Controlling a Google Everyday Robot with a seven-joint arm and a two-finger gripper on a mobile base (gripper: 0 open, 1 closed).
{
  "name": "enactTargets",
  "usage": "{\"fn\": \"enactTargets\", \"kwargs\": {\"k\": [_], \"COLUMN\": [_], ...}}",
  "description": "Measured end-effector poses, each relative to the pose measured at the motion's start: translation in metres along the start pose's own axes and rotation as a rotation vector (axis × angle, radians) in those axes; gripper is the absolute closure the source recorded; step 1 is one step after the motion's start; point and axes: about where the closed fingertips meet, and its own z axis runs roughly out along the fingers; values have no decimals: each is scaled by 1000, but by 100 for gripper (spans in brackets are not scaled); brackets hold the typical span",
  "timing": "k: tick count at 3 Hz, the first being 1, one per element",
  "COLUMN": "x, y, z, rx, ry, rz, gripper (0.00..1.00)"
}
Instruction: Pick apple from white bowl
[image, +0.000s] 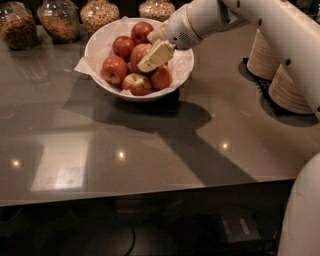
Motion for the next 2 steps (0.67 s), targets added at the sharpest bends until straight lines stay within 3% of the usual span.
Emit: {"fn": "enactTargets", "kwargs": {"k": [1,2], "x": [9,8], "y": [-2,-2], "z": [24,29], "rx": [-35,-42], "ry": [29,29], "rz": [18,18], "gripper": [32,32]}}
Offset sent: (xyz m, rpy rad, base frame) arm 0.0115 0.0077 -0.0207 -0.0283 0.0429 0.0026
